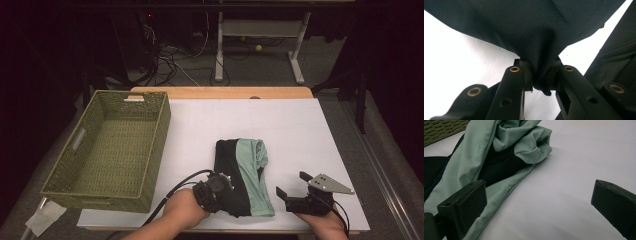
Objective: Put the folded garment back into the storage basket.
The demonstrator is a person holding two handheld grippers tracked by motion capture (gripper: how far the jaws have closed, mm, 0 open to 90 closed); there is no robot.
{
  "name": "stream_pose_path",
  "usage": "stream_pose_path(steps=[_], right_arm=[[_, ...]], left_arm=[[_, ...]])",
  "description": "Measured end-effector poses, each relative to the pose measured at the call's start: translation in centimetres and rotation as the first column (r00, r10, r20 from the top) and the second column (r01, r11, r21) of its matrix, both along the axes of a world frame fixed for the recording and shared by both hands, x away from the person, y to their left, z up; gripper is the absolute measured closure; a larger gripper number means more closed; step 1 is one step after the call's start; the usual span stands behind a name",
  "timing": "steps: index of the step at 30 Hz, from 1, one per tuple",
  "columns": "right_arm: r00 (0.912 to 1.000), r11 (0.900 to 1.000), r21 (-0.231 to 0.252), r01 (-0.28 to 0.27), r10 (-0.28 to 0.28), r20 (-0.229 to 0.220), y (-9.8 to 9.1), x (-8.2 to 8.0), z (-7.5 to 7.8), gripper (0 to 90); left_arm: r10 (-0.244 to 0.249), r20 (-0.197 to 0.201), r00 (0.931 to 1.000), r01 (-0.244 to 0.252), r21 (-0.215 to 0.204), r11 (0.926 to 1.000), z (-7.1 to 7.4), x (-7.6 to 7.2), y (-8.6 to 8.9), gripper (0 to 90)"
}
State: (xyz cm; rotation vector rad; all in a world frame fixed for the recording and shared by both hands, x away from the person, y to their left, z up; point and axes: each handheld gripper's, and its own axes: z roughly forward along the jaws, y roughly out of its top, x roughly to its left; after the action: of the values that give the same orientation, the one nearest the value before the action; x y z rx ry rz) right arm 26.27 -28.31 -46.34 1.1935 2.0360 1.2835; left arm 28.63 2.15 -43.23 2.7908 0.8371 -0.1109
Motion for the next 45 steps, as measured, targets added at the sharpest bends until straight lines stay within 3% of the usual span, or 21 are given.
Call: stream_pose_path(steps=[8,13,25,35,41,45], right_arm=[[0.9999,0.9999,0.011,0.004,-0.004,0.012,0.1,0.0,0.2,0.6],[0.9999,1.0,-0.007,-0.001,0.001,0.012,0.7,0.2,0.1,0.7],[0.9986,0.9994,0.007,-0.034,0.034,0.042,3.4,1.5,1.2,0.1],[0.9965,0.9991,0.009,-0.043,0.042,0.072,7.2,4.9,3.6,0.3],[0.9996,0.9999,-0.003,-0.015,0.015,0.023,9.7,7.6,4.7,5.3],[0.9998,0.9999,-0.01,-0.012,0.011,-0.013,10.7,8.5,5.0,7.5]], left_arm=[[0.005,0.003,1.0,-0.005,0.002,1.0,0.2,-0.5,0.9,78.3],[-0.002,0.006,1.0,0.002,0.001,1.0,0.2,-1.2,1.4,78.3],[0.008,-0.006,0.9999,-0.008,-0.01,0.9999,-0.3,-1.7,2.1,78.1],[0.014,-0.045,0.9989,-0.017,-0.056,0.9983,-0.7,-1.2,2.6,77.7],[0.0,-0.035,0.9994,-0.002,-0.058,0.9983,-0.7,-1.3,2.6,77.7],[-0.011,-0.029,0.9995,0.009,-0.068,0.9977,-0.8,-1.3,2.8,77.7]])
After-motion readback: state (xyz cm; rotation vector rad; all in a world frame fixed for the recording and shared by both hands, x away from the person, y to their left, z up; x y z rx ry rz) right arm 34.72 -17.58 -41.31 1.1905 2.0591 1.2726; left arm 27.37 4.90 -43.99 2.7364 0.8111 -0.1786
